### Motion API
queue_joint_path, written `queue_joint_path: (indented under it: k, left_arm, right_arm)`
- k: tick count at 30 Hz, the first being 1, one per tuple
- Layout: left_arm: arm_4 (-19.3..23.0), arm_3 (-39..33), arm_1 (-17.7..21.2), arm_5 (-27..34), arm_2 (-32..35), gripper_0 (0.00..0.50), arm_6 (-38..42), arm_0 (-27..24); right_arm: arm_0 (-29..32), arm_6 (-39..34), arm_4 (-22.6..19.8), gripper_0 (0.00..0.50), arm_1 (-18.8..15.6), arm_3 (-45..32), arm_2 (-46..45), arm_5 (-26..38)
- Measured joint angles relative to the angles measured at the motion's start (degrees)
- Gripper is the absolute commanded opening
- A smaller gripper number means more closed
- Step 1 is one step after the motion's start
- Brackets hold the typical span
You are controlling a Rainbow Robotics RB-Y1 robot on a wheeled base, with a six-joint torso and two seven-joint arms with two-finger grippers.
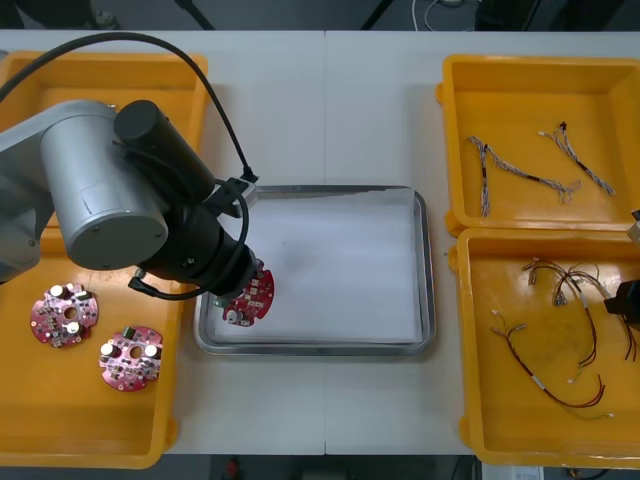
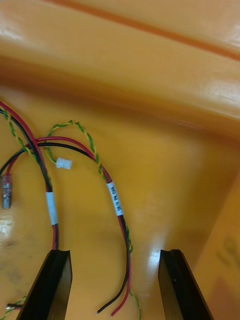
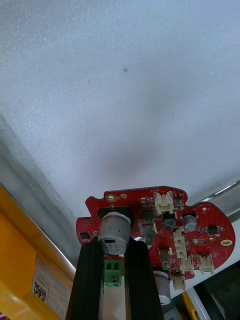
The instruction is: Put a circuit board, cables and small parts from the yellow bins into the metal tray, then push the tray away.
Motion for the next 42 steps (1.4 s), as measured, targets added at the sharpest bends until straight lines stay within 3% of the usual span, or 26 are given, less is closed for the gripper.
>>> queue_joint_path:
  k: [9,18,19,20,21,22,23,24,26,27,36,42]
  left_arm:
    - [-3.57,4.77,-0.31,-5.44,-5.86,0.000,0.00,-0.41]
    - [-5.52,5.24,-0.46,-6.41,-7.93,0.006,0.00,-0.42]
    - [-5.51,5.24,-0.47,-6.42,-7.93,0.079,0.00,-0.42]
    - [-5.51,5.24,-0.48,-6.42,-7.93,0.223,0.00,-0.42]
    - [-5.51,5.24,-0.48,-6.42,-7.93,0.296,0.00,-0.42]
    - [-5.50,5.24,-0.49,-6.43,-7.93,0.419,0.00,-0.42]
    - [-5.50,5.24,-0.50,-6.44,-7.93,0.495,0.00,-0.42]
    - [-5.49,5.24,-0.50,-6.47,-7.93,0.500,0.00,-0.42]
    - [-5.49,5.24,-0.51,-6.63,-7.93,0.500,0.00,-0.42]
    - [-5.48,5.24,-0.53,-6.70,-7.93,0.500,0.00,-0.42]
    - [-5.32,5.24,-0.77,-7.07,-7.93,0.500,0.01,-0.50]
    - [-4.62,5.19,-1.05,-7.04,-7.91,0.500,0.11,-1.14]
  right_arm:
    - [0.01,1.28,0.26,0.500,0.00,3.36,1.80,-4.70]
    - [0.01,1.28,1.59,0.500,-0.02,5.78,5.09,-9.76]
    - [0.01,1.28,1.69,0.500,-0.04,5.78,5.17,-9.80]
    - [0.01,1.28,1.74,0.500,-0.06,5.78,5.18,-9.84]
    - [0.01,1.28,1.78,0.500,-0.07,5.78,5.19,-9.84]
    - [0.01,1.28,1.82,0.500,-0.08,5.78,5.19,-9.85]
    - [0.01,1.28,1.84,0.401,-0.09,5.78,5.19,-9.85]
    - [0.01,1.28,1.84,0.248,-0.09,5.79,5.19,-9.85]
    - [0.01,1.28,1.84,0.121,-0.10,5.80,5.19,-9.86]
    - [0.01,1.28,1.84,0.000,-0.12,5.80,5.19,-9.87]
    - [0.01,1.28,1.77,0.000,-0.22,5.70,5.28,-9.62]
    - [0.02,1.28,1.73,0.000,-0.33,2.51,4.49,-3.24]
